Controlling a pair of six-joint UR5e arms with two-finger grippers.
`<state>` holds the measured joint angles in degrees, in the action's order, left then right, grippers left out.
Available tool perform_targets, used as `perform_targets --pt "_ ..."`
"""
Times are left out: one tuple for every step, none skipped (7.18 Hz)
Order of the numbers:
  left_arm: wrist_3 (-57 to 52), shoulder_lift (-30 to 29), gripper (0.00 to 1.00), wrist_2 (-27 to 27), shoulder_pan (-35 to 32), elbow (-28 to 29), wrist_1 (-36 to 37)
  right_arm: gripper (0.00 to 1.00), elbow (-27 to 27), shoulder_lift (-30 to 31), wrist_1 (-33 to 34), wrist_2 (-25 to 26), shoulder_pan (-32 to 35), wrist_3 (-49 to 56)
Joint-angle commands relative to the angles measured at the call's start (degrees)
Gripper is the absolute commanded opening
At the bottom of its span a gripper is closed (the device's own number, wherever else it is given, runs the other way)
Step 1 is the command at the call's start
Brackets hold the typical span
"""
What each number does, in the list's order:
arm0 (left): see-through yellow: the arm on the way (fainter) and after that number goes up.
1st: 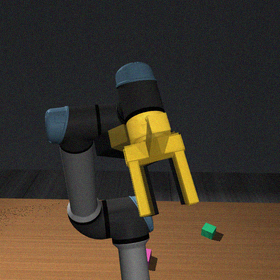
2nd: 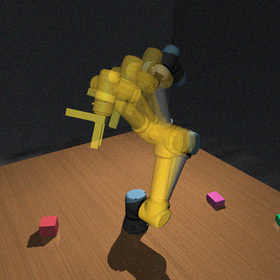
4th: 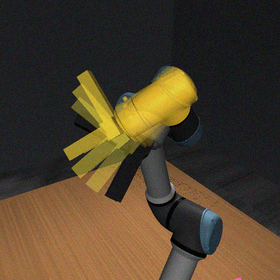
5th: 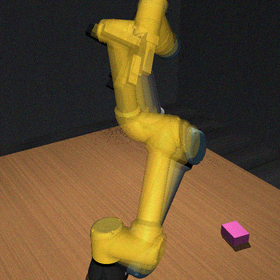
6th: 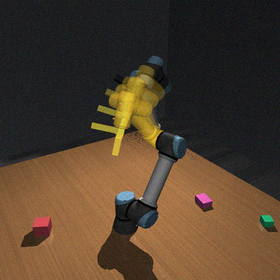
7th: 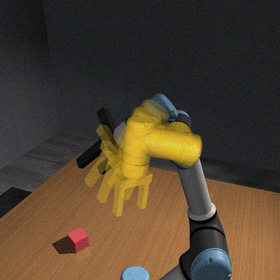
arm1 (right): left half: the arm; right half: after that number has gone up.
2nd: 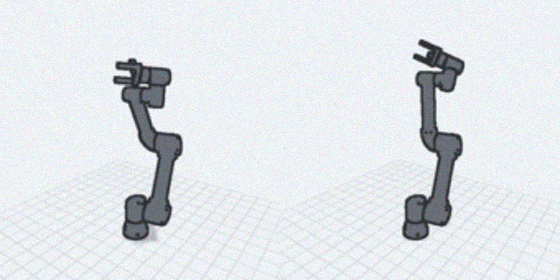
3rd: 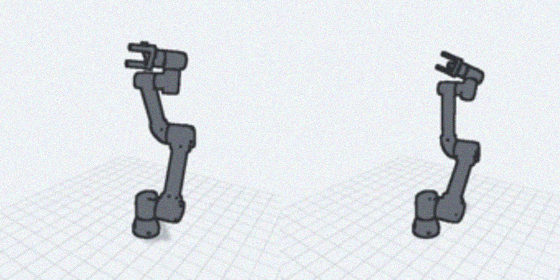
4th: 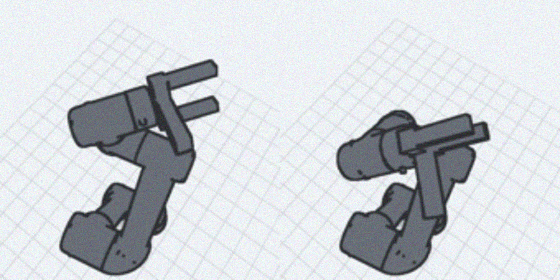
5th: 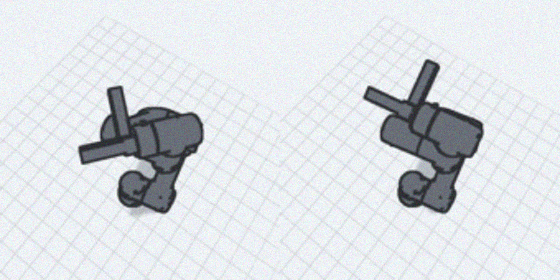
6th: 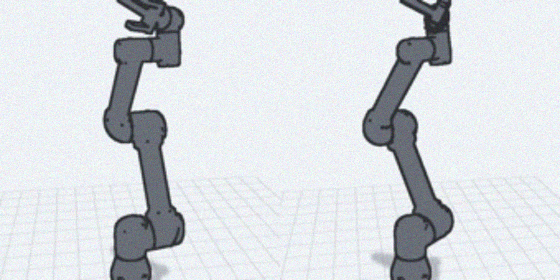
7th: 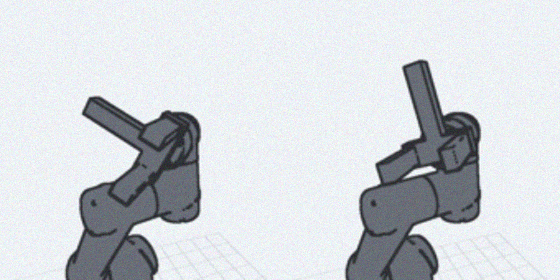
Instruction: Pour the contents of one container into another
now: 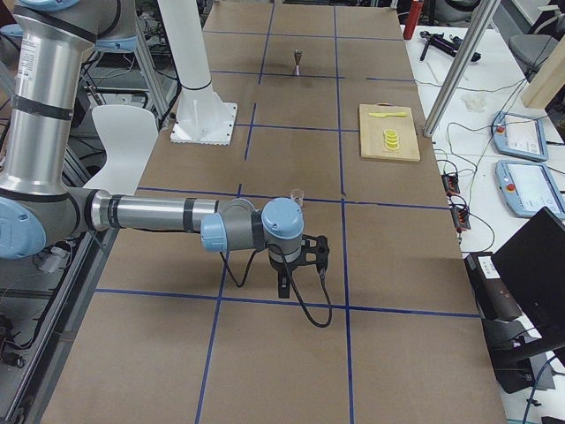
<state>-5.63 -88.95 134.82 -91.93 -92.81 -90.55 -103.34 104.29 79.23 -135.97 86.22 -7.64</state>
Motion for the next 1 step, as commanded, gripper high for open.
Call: perform_targets --pt "0.0 0.0 1.0 0.01 0.0 0.0 -0.15 1.0 0.07 0.12 -0.48 0.09 0.0 -0.27"
